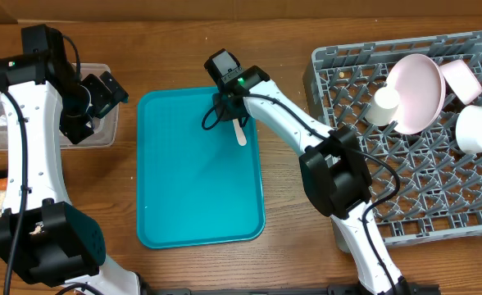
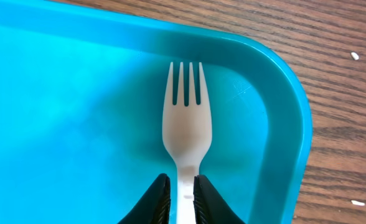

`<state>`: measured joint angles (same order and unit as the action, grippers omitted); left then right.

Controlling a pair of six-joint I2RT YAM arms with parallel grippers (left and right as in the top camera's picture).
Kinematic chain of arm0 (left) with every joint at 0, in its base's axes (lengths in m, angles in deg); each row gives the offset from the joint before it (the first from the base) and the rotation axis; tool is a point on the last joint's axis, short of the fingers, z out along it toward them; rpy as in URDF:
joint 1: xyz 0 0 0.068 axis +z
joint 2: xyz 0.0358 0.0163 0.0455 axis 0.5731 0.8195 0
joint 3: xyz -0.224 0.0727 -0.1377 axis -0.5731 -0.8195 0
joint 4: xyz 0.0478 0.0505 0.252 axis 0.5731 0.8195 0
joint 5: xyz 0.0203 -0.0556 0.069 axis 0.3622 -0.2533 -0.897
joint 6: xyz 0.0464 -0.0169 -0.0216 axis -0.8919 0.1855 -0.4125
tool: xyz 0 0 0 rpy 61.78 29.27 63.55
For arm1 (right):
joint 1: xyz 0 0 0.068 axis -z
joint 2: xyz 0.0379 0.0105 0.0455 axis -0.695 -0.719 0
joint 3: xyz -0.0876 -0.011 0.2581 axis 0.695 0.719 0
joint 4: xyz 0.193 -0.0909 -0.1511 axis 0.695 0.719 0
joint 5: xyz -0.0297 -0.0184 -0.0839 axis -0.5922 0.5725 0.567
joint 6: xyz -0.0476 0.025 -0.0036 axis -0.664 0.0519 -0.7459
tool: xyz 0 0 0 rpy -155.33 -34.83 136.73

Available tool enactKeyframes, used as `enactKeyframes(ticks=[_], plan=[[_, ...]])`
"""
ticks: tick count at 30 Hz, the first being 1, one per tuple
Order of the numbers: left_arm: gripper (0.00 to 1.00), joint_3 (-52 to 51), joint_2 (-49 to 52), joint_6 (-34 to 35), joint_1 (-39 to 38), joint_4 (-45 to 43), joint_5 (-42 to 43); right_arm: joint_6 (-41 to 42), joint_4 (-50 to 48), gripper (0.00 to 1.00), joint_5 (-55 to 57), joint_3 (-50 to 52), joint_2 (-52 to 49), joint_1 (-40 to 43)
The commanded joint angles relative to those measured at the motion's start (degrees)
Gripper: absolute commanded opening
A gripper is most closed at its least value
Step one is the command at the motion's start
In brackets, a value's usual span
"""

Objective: Sort waste into correct bins and load items into the dishwasher
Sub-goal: 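Lower the right gripper and close it on the fork handle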

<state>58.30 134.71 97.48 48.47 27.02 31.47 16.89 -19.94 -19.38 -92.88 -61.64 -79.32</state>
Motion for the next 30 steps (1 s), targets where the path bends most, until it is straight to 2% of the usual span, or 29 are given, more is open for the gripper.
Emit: enactKeyframes(ticks=[1, 2, 4, 5, 7, 24, 30], plan=[[1.0, 1.7, 0.1, 0.5, 0.0, 0.0, -0.8, 0.5, -0.7, 0.33, -1.1, -0.7, 2.8, -0.1], [1.0, 1.7, 0.1, 0.5, 0.0, 0.0, -0.8, 0.5, -1.0, 0.38, -1.0, -0.7, 2.8, -0.1], [1.0, 1.7, 0.1, 0.5, 0.0, 0.0, -0.8, 0.5, -2.3, 0.59, -0.1, -0.6, 2.8, 0.3], [1.0, 1.7, 0.1, 0.5, 0.0, 0.0, -0.8, 0.5, -3.2, 0.65, 0.2, -0.5, 2.8, 0.6], [1.0, 1.7, 0.1, 0.5, 0.0, 0.0, -0.8, 0.5, -5.2, 0.69, -0.1, 0.3, 2.8, 1.0], [1.0, 1.7, 0.1, 0.5, 0.0, 0.0, -0.8, -1.2, -7.9, 0.68, -0.7, 0.8, -1.7, 0.7], [1.0, 1.7, 0.1, 0.5, 0.0, 0.0, -0.8, -1.2, -10.3, 0.67, -0.7, 4.3, -1.8, 0.7]])
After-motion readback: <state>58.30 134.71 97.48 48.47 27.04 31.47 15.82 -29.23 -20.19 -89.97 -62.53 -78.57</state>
